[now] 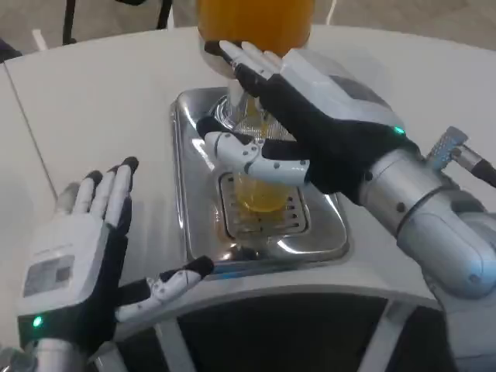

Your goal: Grasp the cup under the faucet to collect the drink, then remove the cup.

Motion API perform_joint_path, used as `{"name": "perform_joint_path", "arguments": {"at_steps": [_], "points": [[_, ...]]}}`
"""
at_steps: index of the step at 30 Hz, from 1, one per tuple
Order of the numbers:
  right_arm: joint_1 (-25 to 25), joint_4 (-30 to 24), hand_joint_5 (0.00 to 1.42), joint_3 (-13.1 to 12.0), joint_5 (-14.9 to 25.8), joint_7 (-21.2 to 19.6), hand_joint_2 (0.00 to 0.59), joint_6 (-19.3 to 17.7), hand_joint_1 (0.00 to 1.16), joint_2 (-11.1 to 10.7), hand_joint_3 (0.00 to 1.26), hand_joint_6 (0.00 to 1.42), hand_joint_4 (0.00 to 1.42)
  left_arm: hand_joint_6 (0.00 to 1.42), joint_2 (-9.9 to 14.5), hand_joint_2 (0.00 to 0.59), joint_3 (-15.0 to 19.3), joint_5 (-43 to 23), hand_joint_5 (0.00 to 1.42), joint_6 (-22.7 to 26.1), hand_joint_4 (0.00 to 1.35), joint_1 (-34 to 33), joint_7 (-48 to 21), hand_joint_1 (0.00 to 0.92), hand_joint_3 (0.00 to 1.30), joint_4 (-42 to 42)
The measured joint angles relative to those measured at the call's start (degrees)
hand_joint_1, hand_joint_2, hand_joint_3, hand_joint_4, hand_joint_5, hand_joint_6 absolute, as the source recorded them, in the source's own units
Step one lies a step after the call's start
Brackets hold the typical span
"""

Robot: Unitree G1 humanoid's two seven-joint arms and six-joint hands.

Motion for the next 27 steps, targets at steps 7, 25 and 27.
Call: {"name": "perform_joint_path", "arguments": {"at_steps": [7,25,27], "points": [[-0.4,-0.6,0.0,0.9,-4.1,2.8,0.485,1.2,0.29,1.2,0.05,0.05,0.0,0.0,-2.5,0.068,-2.1,-2.8,0.0,-0.3,0.0,-5.1,1.0,0.322,0.0,3.5],[0.2,1.3,0.0,0.7,-9.0,4.4,0.495,-2.5,0.36,3.4,0.06,0.05,0.0,0.0,-6.5,0.058,-4.9,-6.9,0.0,-0.6,0.0,-12.5,3.1,0.35,0.0,11.6],[0.4,1.4,0.0,0.3,-9.1,4.4,0.496,-2.8,0.36,3.6,0.06,0.05,0.0,0.0,-6.5,0.058,-4.9,-6.9,0.0,-0.7,0.0,-13.0,3.2,0.35,0.0,12.4]]}}
